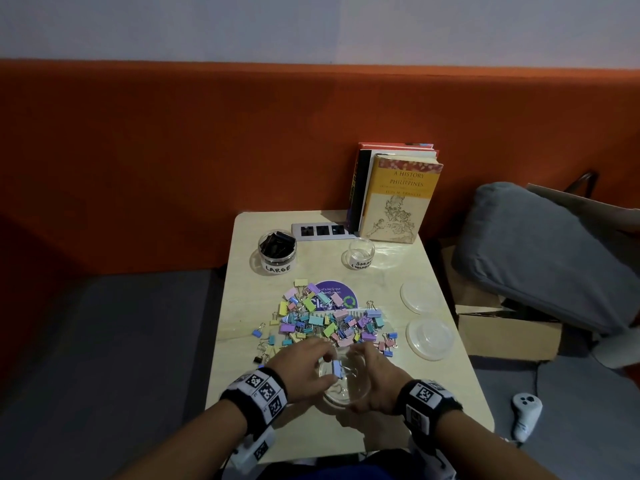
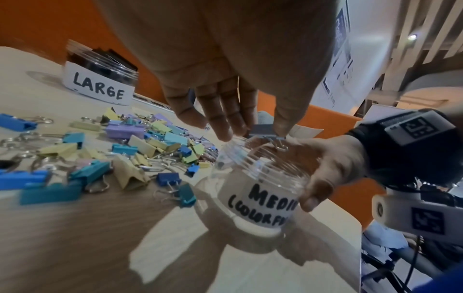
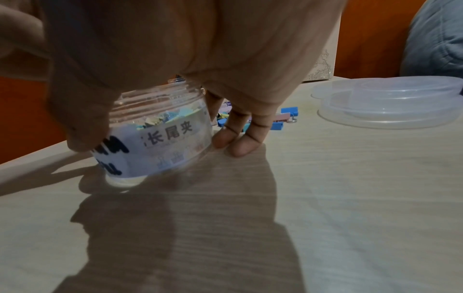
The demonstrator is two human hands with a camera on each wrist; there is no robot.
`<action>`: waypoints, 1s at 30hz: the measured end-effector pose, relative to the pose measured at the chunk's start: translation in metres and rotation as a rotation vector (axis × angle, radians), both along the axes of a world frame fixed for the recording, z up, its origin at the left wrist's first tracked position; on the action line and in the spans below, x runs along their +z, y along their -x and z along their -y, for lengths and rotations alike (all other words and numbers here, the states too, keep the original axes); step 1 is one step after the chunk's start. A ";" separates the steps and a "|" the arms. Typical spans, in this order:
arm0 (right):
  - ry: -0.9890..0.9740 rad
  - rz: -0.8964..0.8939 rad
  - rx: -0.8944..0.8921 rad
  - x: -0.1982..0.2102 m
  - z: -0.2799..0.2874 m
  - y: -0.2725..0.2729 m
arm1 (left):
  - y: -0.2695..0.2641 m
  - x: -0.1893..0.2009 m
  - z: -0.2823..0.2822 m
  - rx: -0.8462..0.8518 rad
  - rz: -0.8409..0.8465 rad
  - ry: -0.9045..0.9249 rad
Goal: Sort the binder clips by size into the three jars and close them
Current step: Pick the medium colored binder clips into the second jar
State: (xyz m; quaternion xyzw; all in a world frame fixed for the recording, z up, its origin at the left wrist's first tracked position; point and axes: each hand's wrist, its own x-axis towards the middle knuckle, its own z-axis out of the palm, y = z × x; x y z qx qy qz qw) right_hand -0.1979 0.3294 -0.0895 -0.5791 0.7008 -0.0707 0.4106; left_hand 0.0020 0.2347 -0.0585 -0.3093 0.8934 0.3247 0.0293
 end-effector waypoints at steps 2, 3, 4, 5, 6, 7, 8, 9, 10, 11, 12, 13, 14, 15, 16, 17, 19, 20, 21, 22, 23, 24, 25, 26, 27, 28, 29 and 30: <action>-0.001 -0.003 -0.003 0.000 0.000 0.000 | 0.000 0.000 -0.001 -0.026 0.013 0.008; -0.004 -0.004 -0.008 0.000 0.000 0.000 | 0.000 -0.001 -0.001 -0.037 0.021 0.016; -0.007 0.000 -0.016 0.000 0.001 0.000 | 0.000 -0.004 0.000 -0.044 0.032 0.020; -0.010 0.008 -0.023 0.001 0.001 0.000 | -0.001 -0.006 0.000 -0.044 0.041 0.023; -0.013 0.019 -0.029 0.000 0.001 0.000 | -0.001 -0.009 0.000 -0.041 0.048 0.024; -0.014 0.027 -0.033 0.001 0.002 0.000 | 0.000 -0.012 0.000 -0.039 0.052 0.028; -0.015 0.030 -0.033 0.000 0.002 -0.001 | 0.000 -0.015 0.000 -0.043 0.058 0.031; -0.015 0.030 -0.031 0.001 0.003 -0.001 | 0.001 -0.017 0.000 -0.049 0.070 0.031; -0.018 0.031 -0.029 0.001 0.003 -0.002 | 0.002 -0.019 0.001 -0.056 0.086 0.029; -0.021 0.032 -0.027 0.002 0.004 -0.003 | 0.003 -0.021 0.001 -0.064 0.103 0.027; -0.023 0.034 -0.025 0.002 0.004 -0.004 | 0.004 -0.022 0.001 -0.072 0.114 0.030; -0.025 0.036 -0.024 0.003 0.005 -0.005 | 0.005 -0.024 0.001 -0.074 0.117 0.032; -0.029 0.038 -0.024 0.003 0.005 -0.005 | 0.006 -0.025 0.001 -0.068 0.112 0.031; -0.034 0.041 -0.024 0.004 0.005 -0.005 | 0.006 -0.025 0.001 -0.050 0.102 0.022; -0.041 0.045 -0.026 0.003 0.006 -0.005 | 0.006 -0.024 0.001 -0.030 0.094 0.008; -0.044 0.046 -0.025 0.004 0.006 -0.005 | 0.006 -0.024 0.001 -0.020 0.090 0.001; -0.052 0.046 -0.027 0.005 0.006 -0.005 | 0.006 -0.024 0.001 -0.039 0.115 0.006; -0.057 0.046 -0.028 0.005 0.006 -0.005 | 0.006 -0.024 0.001 -0.053 0.128 0.021; -0.062 0.048 -0.028 0.005 0.006 -0.005 | 0.007 -0.025 0.001 -0.060 0.137 0.039; -0.076 0.050 -0.026 0.005 0.007 -0.005 | 0.008 -0.025 0.000 -0.056 0.140 0.050; -0.083 0.053 -0.016 0.006 0.006 -0.004 | 0.009 -0.025 -0.001 -0.042 0.134 0.054; -0.084 0.055 0.000 0.007 0.006 -0.002 | 0.011 -0.025 -0.002 -0.025 0.127 0.053; -0.078 0.056 0.027 0.009 0.006 0.000 | 0.011 -0.025 -0.002 -0.010 0.122 0.050; -0.066 0.043 0.061 0.012 0.006 0.002 | 0.012 -0.024 -0.003 0.005 0.121 0.045; -0.045 0.016 0.099 0.016 0.005 0.006 | 0.012 -0.024 -0.003 0.020 0.120 0.046; -0.029 -0.031 0.128 0.020 0.003 0.011 | 0.011 -0.023 -0.004 0.038 0.123 0.043; -0.018 -0.084 0.152 0.023 0.002 0.019 | 0.011 -0.023 -0.005 0.054 0.126 0.042; -0.016 -0.132 0.169 0.025 0.000 0.027 | 0.010 -0.021 -0.006 0.066 0.127 0.042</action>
